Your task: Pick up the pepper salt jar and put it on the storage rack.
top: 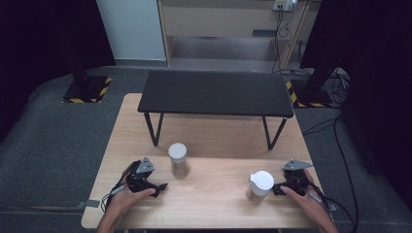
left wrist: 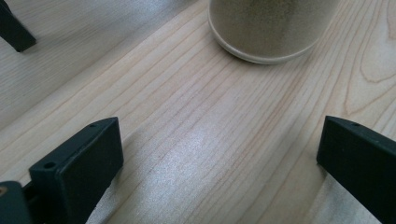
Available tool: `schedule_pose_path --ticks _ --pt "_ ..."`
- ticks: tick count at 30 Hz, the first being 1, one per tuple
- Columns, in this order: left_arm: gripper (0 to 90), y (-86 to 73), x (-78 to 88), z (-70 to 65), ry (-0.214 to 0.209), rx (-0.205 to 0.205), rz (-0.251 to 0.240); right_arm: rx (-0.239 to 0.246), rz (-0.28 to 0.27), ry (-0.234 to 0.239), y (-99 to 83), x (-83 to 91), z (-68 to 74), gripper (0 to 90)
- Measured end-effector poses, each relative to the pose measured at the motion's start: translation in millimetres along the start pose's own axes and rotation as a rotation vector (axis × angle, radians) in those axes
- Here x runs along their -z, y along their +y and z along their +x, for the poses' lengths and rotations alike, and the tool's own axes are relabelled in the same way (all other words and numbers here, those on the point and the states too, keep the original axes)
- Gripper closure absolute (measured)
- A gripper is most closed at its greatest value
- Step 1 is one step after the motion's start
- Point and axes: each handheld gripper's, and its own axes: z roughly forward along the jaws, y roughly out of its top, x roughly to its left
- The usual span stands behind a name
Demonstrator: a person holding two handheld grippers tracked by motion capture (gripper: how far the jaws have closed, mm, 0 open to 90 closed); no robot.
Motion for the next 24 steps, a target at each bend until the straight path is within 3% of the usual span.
schedule_pose_path --ticks 18,24 --pt "0.0 0.8 -0.4 -1.7 0.007 0.007 0.001 -0.004 0.001 -0.001 0.0 0.1 0.6 1.4" --pt "1.7 6.4 -1.8 -4.1 -0.011 -0.021 0.002 -0.003 0.000 -0.002 0.0 0.1 0.7 1.5"
